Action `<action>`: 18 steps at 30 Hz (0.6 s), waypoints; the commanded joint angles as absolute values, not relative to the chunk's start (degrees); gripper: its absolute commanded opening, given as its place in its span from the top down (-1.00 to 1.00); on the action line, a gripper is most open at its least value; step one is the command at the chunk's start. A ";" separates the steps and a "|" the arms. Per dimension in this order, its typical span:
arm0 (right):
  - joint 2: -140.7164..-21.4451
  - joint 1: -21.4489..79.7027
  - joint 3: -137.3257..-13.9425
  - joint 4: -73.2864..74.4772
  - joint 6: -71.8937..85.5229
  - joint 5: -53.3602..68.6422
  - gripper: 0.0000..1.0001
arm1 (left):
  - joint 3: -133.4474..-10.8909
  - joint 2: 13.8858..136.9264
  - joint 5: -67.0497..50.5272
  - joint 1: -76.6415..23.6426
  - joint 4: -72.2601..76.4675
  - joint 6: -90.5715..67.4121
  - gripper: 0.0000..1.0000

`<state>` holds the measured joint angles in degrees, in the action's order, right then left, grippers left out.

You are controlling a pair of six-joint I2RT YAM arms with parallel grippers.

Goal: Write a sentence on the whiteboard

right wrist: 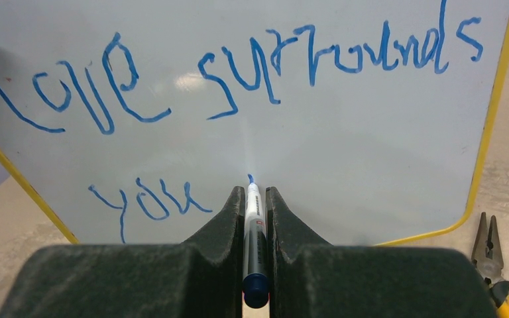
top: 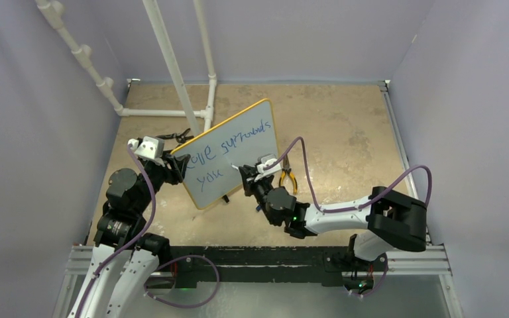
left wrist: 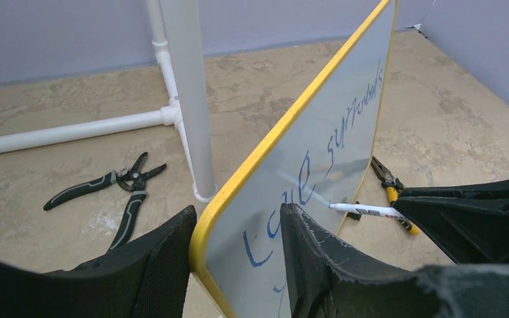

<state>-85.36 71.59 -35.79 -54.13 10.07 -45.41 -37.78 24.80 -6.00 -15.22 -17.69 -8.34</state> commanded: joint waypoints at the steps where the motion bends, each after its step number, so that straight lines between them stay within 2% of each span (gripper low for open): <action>1: -87.13 71.25 -37.76 -52.50 12.16 -45.99 1.00 | -37.79 24.68 -8.20 -15.29 -16.00 -8.63 0.03; 11: -87.70 71.28 -37.97 -51.77 13.47 -46.76 1.00 | -37.79 24.69 -8.26 -15.29 -16.00 -8.69 0.03; 18: -85.86 71.21 -37.97 -56.64 11.27 -47.03 1.00 | -37.79 24.70 -8.27 -15.29 -15.99 -8.71 0.03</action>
<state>-87.33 71.68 -35.79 -51.37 11.92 -45.63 -37.76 24.80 -5.96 -15.22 -17.69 -8.36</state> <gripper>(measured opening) 0.113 0.482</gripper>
